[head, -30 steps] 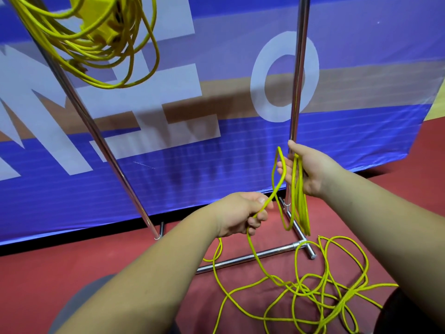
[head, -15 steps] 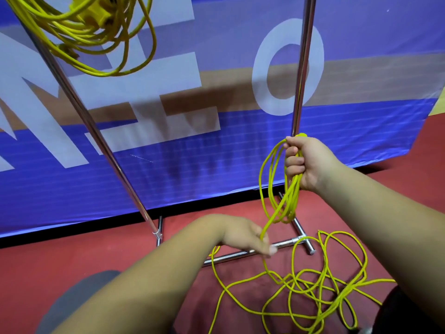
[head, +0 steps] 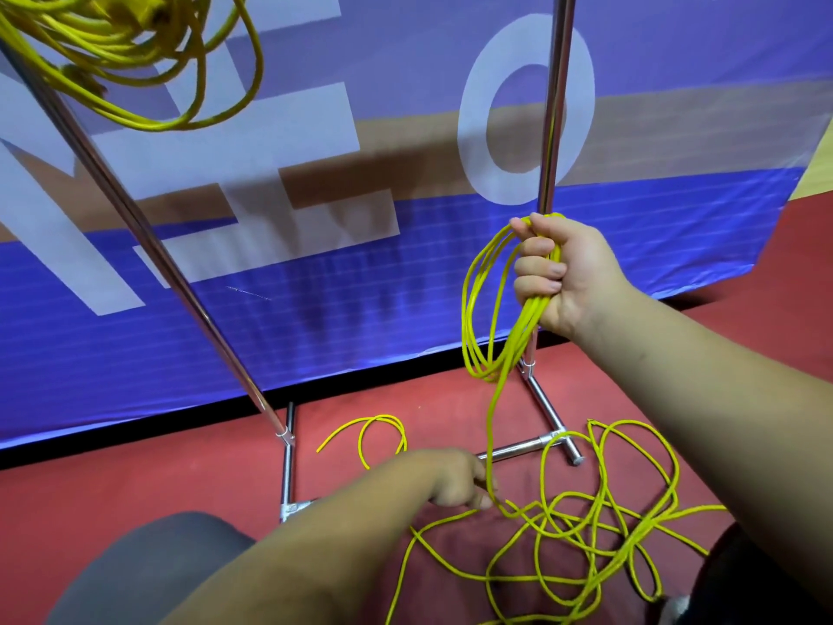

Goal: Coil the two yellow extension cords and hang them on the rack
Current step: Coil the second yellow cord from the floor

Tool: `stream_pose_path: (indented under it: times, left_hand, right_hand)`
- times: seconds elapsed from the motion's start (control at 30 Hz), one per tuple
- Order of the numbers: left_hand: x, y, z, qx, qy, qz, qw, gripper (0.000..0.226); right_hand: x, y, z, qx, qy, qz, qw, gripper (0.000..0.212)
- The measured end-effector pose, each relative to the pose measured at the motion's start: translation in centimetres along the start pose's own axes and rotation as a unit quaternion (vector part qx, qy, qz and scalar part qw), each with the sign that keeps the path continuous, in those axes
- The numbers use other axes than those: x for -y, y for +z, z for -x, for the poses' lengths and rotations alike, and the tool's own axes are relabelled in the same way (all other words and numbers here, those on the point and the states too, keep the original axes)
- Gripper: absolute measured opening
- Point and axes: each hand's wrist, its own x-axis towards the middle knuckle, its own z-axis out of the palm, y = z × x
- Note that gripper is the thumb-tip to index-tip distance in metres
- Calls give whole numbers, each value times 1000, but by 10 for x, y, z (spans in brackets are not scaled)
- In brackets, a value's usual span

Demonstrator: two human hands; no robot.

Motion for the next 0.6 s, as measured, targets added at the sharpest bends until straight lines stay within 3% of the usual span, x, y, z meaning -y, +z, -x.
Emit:
stream_pose_path:
  times: [0.17,0.27,0.33,0.43,0.53,0.6]
  left_hand:
    - [5,-23,6,-38,20,-3,999,32]
    - [4,-52,20,-108,13,140,984,35]
    - [-1,-68,30,-156,3,293,943,33]
    - [-9,-92,43,-255,-43,468,845,35]
    - [-10,-119,59,-327,-105,510,789,43]
    - [-7,-136,72,-366,-105,521,764,48]
  right_hand:
    - [7,-7,-3,-21,-33,31,999,26]
    - [15,-13,-4,-37,-49,65,996,26]
    - [19,-17,-5,-42,-60,86,994,26]
    - [21,-21,-5,-49,-71,113,990,27]
    - [19,-23,-4,-64,-86,169,980,26]
    - [15,-24,-5,-69,-93,201,973,24]
